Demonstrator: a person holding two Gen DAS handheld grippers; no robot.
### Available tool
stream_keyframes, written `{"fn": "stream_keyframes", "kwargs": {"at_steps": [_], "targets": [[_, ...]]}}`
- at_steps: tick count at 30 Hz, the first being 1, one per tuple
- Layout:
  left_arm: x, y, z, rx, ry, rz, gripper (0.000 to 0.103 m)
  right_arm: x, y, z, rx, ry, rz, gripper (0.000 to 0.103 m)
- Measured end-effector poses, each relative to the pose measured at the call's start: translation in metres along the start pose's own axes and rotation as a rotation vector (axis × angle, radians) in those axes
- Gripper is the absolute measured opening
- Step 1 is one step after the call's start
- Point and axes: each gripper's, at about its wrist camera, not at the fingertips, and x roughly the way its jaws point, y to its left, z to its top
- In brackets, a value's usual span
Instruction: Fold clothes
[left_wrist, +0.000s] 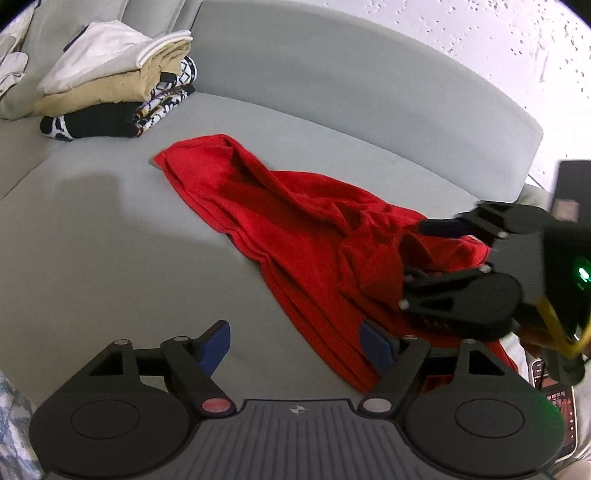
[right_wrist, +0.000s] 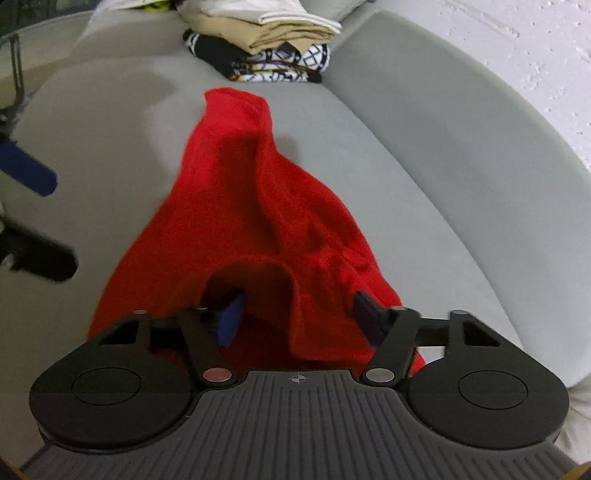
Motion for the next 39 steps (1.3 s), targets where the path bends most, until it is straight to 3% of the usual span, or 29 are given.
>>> {"fn": "stream_keyframes", "kwargs": {"at_steps": [2, 4, 6, 9, 10, 12, 13, 14, 15, 19, 22, 24, 26, 27, 28, 30, 32, 35, 39], "targets": [[-0.001, 0.001, -0.001, 0.000, 0.002, 0.011, 0.076, 0.006, -0.003, 0.005, 0.044, 0.008, 0.042, 0.001], [-0.005, 0.003, 0.000, -0.001, -0.010, 0.013, 0.076, 0.001, -0.023, 0.011, 0.199, -0.039, 0.018, 0.000], [-0.009, 0.005, 0.000, 0.000, -0.027, 0.018, 0.076, -0.025, -0.064, 0.010, 0.477, -0.188, -0.088, 0.000], [-0.012, 0.006, 0.002, 0.000, -0.037, 0.025, 0.076, -0.082, -0.152, -0.029, 1.067, -0.396, -0.360, 0.000], [-0.012, 0.006, 0.002, 0.000, -0.039, 0.027, 0.076, -0.097, -0.176, -0.053, 1.253, -0.401, -0.442, 0.001], [-0.011, 0.004, 0.001, -0.004, -0.031, 0.018, 0.077, -0.107, -0.205, -0.092, 1.401, -0.264, -0.566, 0.010], [-0.009, 0.002, 0.000, -0.005, -0.022, 0.010, 0.079, -0.106, -0.207, -0.105, 1.381, -0.162, -0.608, 0.026], [-0.007, -0.001, -0.002, -0.004, -0.010, -0.001, 0.079, -0.105, -0.210, -0.117, 1.359, -0.060, -0.648, 0.050], [-0.006, -0.005, -0.004, 0.002, 0.002, -0.012, 0.080, -0.104, -0.212, -0.129, 1.334, 0.036, -0.680, 0.057], [0.002, -0.023, -0.016, 0.038, 0.056, -0.057, 0.080, -0.108, -0.184, -0.156, 1.281, 0.118, -0.509, 0.063], [0.004, -0.039, -0.026, 0.041, 0.108, -0.124, 0.078, -0.116, -0.160, -0.169, 1.300, 0.081, -0.248, 0.063], [0.001, -0.046, -0.036, 0.005, 0.149, -0.203, 0.074, -0.120, -0.145, -0.180, 1.363, 0.045, -0.103, 0.060], [0.004, -0.049, -0.047, -0.088, 0.217, -0.274, 0.059, -0.122, -0.135, -0.190, 1.419, 0.016, -0.024, 0.059], [0.008, -0.048, -0.053, -0.156, 0.256, -0.312, 0.051, -0.123, -0.132, -0.193, 1.434, 0.002, -0.004, 0.059], [0.014, -0.045, -0.059, -0.256, 0.297, -0.354, 0.036, -0.123, -0.129, -0.197, 1.448, -0.011, 0.016, 0.059], [0.024, -0.035, -0.070, -0.468, 0.340, -0.418, 0.032, -0.125, -0.123, -0.203, 1.477, -0.037, 0.054, 0.059], [0.028, -0.028, -0.076, -0.602, 0.304, -0.435, 0.032, -0.123, -0.120, -0.206, 1.498, -0.046, 0.059, 0.059], [0.023, -0.025, -0.077, -0.661, 0.225, -0.422, 0.032, -0.121, -0.121, -0.213, 1.527, -0.052, 0.072, 0.059], [0.026, -0.027, -0.076, -0.687, 0.204, -0.396, 0.032, -0.119, -0.120, -0.217, 1.521, -0.046, 0.065, 0.059]]}}
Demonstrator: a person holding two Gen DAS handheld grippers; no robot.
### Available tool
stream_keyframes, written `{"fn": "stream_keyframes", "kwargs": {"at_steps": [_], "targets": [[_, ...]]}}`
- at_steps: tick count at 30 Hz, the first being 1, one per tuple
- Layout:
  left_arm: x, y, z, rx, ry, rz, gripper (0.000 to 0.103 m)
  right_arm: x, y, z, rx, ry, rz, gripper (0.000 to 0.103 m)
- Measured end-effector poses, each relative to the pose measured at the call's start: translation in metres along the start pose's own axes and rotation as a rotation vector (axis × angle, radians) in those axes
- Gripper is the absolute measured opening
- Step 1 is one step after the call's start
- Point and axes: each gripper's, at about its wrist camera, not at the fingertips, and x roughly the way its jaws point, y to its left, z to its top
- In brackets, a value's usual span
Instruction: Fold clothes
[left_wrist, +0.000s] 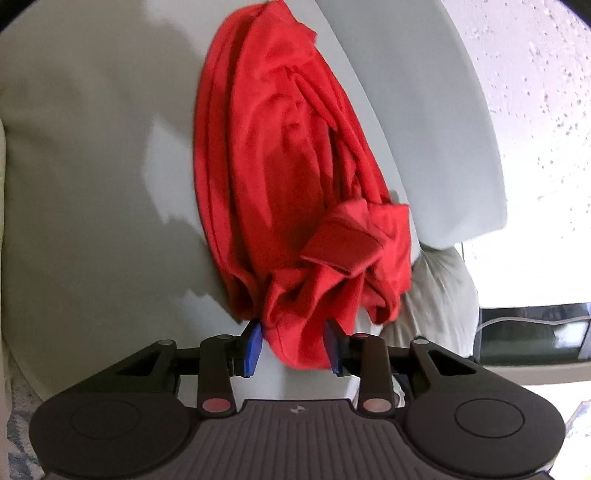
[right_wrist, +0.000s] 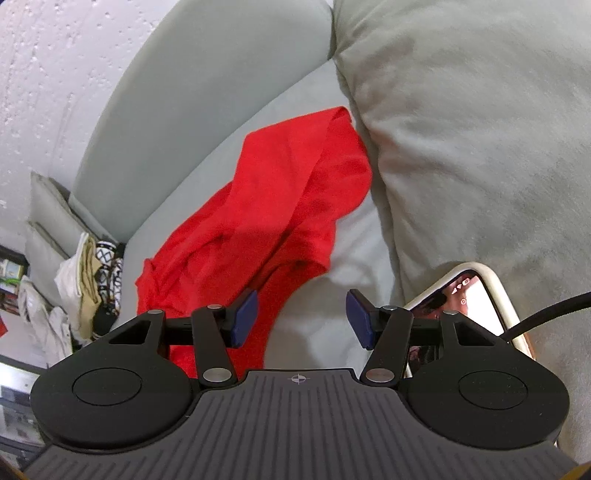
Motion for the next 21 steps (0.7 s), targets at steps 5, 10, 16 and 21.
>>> {"fn": "stream_keyframes", "kwargs": {"at_steps": [5, 10, 16, 21], "targets": [[0.021, 0.000, -0.002, 0.005, 0.002, 0.030, 0.011, 0.010, -0.003, 0.003, -0.002, -0.035, -0.042, 0.056], [0.006, -0.004, 0.007, 0.068, -0.022, 0.035, 0.004, 0.027, -0.015, 0.020, 0.101, -0.046, -0.027, 0.053], [-0.049, -0.003, 0.034, 0.136, -0.096, 0.016, 0.004, 0.052, -0.027, 0.032, 0.243, -0.035, 0.012, 0.051], [-0.062, 0.010, 0.046, 0.110, -0.113, -0.001, 0.004, 0.068, -0.032, 0.026, 0.259, -0.094, 0.059, 0.053]]}}
